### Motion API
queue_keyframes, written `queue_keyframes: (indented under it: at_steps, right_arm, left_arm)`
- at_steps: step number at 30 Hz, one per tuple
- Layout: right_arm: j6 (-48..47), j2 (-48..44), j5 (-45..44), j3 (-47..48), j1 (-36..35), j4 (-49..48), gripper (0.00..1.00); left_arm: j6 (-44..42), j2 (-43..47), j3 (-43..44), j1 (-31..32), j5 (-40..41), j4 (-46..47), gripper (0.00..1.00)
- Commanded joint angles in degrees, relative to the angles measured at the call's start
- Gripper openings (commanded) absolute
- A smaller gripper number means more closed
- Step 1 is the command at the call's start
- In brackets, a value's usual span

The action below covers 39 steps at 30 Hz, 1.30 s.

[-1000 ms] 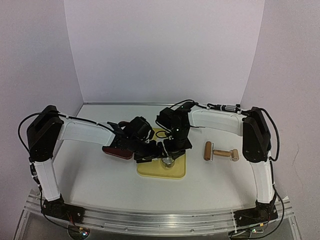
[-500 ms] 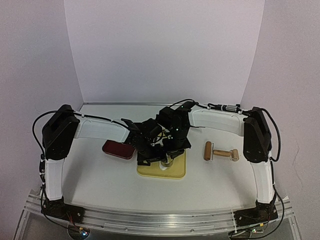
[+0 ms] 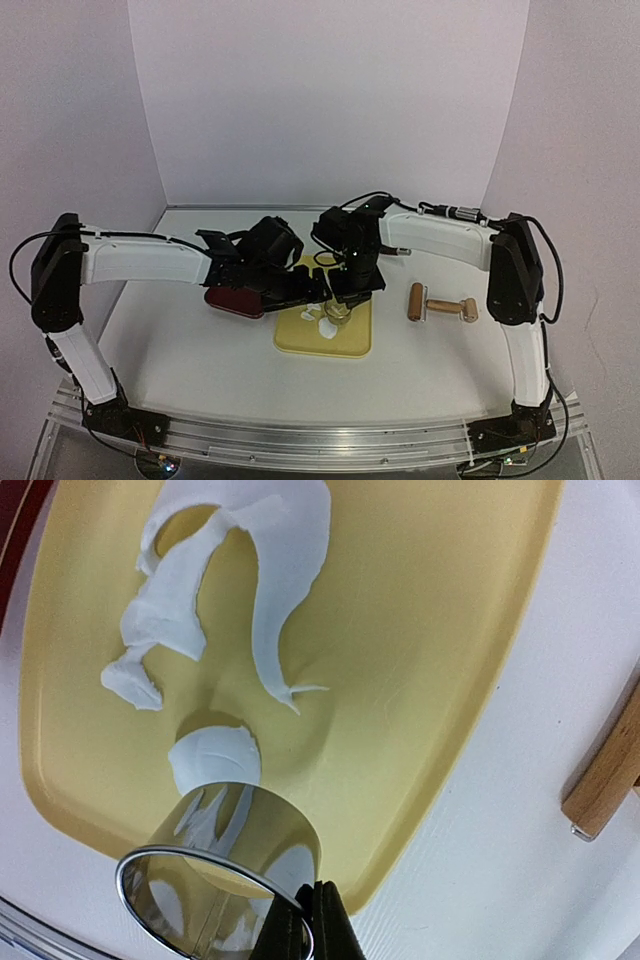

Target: Roll out the dumpling wrappers from the dough

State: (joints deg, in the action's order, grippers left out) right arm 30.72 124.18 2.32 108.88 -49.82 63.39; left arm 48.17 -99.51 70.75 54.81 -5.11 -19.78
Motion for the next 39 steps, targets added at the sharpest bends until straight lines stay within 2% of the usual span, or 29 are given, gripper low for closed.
queue_keyframes:
  at_steps: [1, 9, 11, 14, 16, 21, 25, 31, 37, 39]
  right_arm:
    - [0.9, -2.3, -2.3, 3.4, 2.0, 1.9, 0.00]
    - [-0.2, -5.1, -3.6, -0.2, 10.1, 1.8, 0.00]
    - [-2.0, -7.3, -4.8, -1.4, 13.2, 1.7, 0.00]
    - [-4.7, -10.1, -5.0, -3.2, 18.5, 1.6, 0.00]
    - [-6.7, -11.3, -4.6, -4.6, 23.1, 1.3, 0.00]
    - [-9.7, -12.4, -1.0, -8.1, 32.8, -1.9, 0.00]
    - [-10.5, -9.3, 1.9, -8.9, 40.4, -4.9, 0.00]
    - [-12.9, 0.1, 4.2, -1.0, 43.0, -5.1, 0.00]
    - [-11.1, 5.2, 4.5, -0.2, 44.8, -5.6, 0.01]
    - [-10.9, 5.5, 4.6, -0.2, 45.0, -5.7, 0.04]
  left_arm:
    - [-1.5, 6.8, -3.4, 0.2, 2.3, 4.2, 0.94]
    - [4.1, 13.3, -11.4, -0.9, 7.8, 1.2, 0.98]
    - [3.4, 14.7, -12.3, -2.9, 7.1, 1.7, 0.99]
    - [2.9, 14.3, -13.2, -9.8, 0.3, 0.1, 0.99]
    - [2.8, 14.0, -12.9, -13.2, 0.2, -2.3, 1.00]
    - [0.5, 15.5, -11.4, -15.4, 1.6, -1.3, 1.00]
    - [1.4, 14.4, -11.2, -16.2, 1.7, -1.2, 0.99]
    - [3.9, 13.4, -11.0, -16.3, 3.1, 0.0, 0.99]
    - [4.8, 14.6, -10.0, -16.3, 9.0, -2.5, 1.00]
    - [5.3, 15.4, -10.5, -16.2, 10.5, -2.5, 1.00]
